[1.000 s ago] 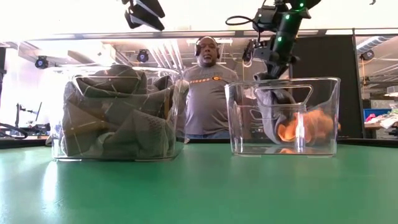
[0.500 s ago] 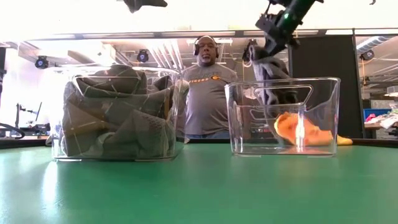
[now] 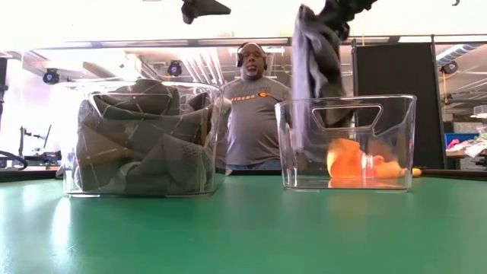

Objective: Sort towels by color in basket
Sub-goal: Put the dark gray towel into the left transparent bin

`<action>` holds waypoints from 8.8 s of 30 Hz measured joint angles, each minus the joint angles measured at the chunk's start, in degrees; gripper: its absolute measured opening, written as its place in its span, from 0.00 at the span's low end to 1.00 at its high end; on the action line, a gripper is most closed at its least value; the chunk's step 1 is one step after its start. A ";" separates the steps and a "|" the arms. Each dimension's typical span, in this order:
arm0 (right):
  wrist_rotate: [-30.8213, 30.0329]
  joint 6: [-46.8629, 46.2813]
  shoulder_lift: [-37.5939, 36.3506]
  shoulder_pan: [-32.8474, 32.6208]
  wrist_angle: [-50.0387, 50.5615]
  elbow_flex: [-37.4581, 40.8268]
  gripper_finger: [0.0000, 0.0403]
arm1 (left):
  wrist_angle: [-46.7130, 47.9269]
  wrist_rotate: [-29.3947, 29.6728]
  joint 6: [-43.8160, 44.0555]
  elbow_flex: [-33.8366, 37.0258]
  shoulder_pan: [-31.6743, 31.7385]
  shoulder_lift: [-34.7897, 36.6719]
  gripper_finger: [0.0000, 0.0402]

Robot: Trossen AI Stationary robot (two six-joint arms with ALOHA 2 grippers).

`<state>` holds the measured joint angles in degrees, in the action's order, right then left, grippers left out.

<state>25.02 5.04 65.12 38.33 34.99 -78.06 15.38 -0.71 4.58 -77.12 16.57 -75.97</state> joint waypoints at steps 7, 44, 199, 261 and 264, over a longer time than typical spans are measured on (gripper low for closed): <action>14.39 -3.99 1.29 -3.40 -9.22 0.00 0.04 | -9.37 0.30 -3.86 -0.32 0.62 -5.08 0.55; 9.79 -3.68 2.94 -7.94 -24.39 -0.15 0.19 | 16.13 -37.61 1.38 -48.00 1.91 -34.88 0.06; -11.55 -14.41 -3.08 -13.07 10.19 3.30 0.53 | 35.35 6.62 24.35 9.65 -10.21 -11.94 0.02; -31.66 -34.79 6.47 -6.37 17.62 11.13 0.60 | 10.84 3.48 15.85 26.02 -19.32 -14.41 0.40; -29.44 -35.47 10.75 -3.40 15.96 14.19 0.62 | 15.44 3.42 15.92 22.07 -19.45 -14.42 0.44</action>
<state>-4.42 -30.44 75.87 34.93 50.95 -63.87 30.83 2.70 20.49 -55.06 -2.87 -90.39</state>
